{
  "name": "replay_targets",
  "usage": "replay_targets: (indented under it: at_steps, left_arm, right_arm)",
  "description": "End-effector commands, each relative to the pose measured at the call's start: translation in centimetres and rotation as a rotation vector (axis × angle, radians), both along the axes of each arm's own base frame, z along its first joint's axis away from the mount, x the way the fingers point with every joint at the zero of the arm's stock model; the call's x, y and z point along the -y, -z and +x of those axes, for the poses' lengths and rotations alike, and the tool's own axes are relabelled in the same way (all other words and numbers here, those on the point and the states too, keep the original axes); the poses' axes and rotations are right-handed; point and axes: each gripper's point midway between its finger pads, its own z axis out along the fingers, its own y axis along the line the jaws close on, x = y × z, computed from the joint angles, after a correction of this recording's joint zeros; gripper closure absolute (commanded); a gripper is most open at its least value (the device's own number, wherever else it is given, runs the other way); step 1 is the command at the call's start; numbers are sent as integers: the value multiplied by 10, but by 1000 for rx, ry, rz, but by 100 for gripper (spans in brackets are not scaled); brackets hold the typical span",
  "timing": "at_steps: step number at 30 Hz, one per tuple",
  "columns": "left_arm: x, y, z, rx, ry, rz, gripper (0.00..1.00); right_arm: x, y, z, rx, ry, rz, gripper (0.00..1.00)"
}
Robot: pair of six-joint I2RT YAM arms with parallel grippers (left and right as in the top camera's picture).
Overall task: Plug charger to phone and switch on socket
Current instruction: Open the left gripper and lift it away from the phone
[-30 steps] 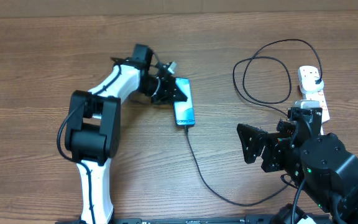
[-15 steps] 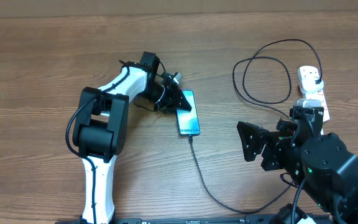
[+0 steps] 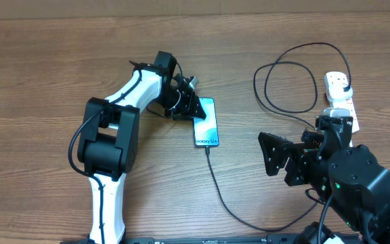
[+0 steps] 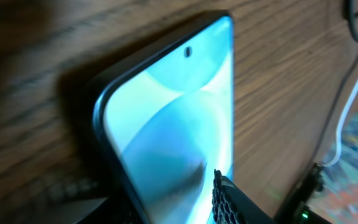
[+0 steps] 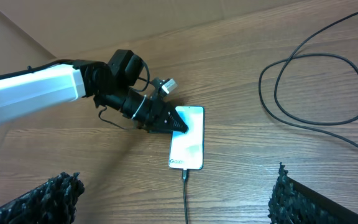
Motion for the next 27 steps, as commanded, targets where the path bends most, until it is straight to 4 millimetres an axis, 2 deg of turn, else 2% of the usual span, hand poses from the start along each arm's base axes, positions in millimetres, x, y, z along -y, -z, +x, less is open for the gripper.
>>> replay_targets:
  at_steps: [1, 3, 4, 5, 6, 8, 9, 10, 11, 14, 15, 17, 20, 24, 27]
  left_arm:
    - [-44, 52, -3, 6, 7, 279, 60]
    - [-44, 52, -1, 14, 5, 278, 57]
    - [-45, 52, 1, 21, 3, 283, 51]
    - [-47, 52, 4, 30, -1, 291, 38]
    - [-50, 51, 8, 38, -7, 297, 30]
    - [-55, 42, 16, 44, -25, 294, 21]
    - [-58, 37, 20, 43, -33, 295, 13]
    - [-61, 28, 25, 47, -44, 294, 0]
    - [-65, 19, 29, 50, -55, 293, 0]
    - [-80, -28, 44, 96, -91, 283, 0]
    - [-88, -60, 46, 152, -95, 279, 0]
    - [-104, -99, 42, 222, -115, 323, 0]
    - [-119, -161, 25, 323, -147, 357, 0]
    - [-127, -236, -4, 496, -172, 349, 0]
    - [-135, -275, -27, 612, -205, 354, 0]
  right_arm:
    - [4, -3, 5, 24, 31, -3, 0]
    - [6, -5, 9, 41, 52, -7, 0]
    - [7, -6, 11, 49, 64, -10, 0]
    - [8, -6, 14, 56, 77, -15, 0]
    - [8, -5, 17, 58, 87, -21, 0]
    - [3, 0, 24, 44, 93, -29, 0]
    - [1, 3, 27, 28, 104, -25, 4]
    - [-2, 7, 30, 8, 115, -19, 12]
    - [-6, 14, 35, -23, 136, -10, 21]
    - [-18, 40, 51, -122, 193, -25, 60]
    - [-18, 57, 58, -175, 250, -46, 72]
    - [-8, 80, 66, -257, 351, -81, 82]
    - [23, 109, 76, -374, 514, -121, 96]
    - [86, 131, 93, -485, 731, -102, 96]
    - [139, 134, 108, -489, 840, -74, 96]
